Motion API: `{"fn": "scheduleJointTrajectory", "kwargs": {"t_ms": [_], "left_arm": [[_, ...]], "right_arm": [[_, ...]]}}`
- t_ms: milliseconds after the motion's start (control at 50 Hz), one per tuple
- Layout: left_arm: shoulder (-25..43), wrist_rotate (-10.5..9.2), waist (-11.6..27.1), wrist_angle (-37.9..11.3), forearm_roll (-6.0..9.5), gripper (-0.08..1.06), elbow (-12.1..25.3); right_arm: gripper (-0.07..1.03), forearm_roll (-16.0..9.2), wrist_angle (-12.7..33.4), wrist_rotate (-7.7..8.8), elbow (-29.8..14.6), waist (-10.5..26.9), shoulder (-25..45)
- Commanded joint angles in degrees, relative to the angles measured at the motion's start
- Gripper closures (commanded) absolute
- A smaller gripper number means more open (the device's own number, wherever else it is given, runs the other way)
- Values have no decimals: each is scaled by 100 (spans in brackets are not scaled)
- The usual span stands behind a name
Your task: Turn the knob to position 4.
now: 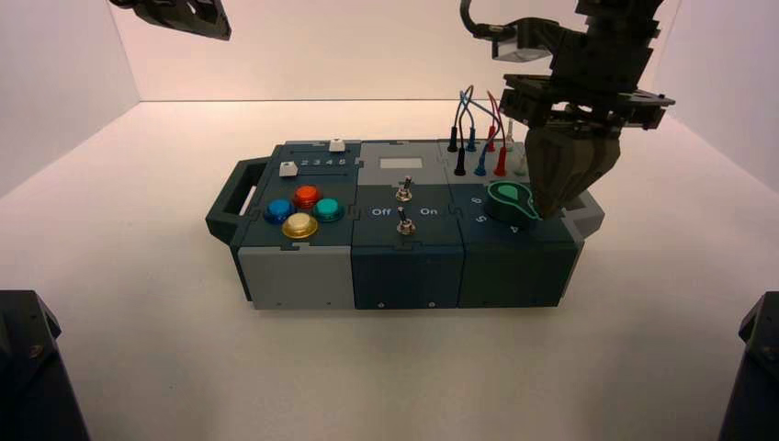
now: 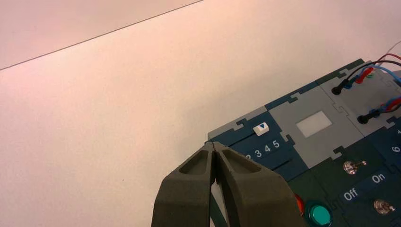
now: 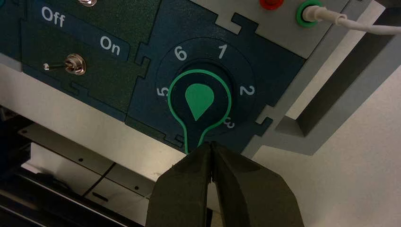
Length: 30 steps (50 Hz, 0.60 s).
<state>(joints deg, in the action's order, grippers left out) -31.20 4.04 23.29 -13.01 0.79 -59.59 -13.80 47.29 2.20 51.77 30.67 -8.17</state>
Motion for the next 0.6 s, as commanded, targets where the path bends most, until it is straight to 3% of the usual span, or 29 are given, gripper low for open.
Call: {"fn": "scheduleJointTrajectory", "kwargs": {"t_ms": [20,600], "left_arm": [[-53,44,18,35,-9,100,176],[-53,44,44,-132,0,100,176]], "right_arm": [[99,-79,9,9,-105,70,18],[99,-211,35,9,-141,123,79]]}}
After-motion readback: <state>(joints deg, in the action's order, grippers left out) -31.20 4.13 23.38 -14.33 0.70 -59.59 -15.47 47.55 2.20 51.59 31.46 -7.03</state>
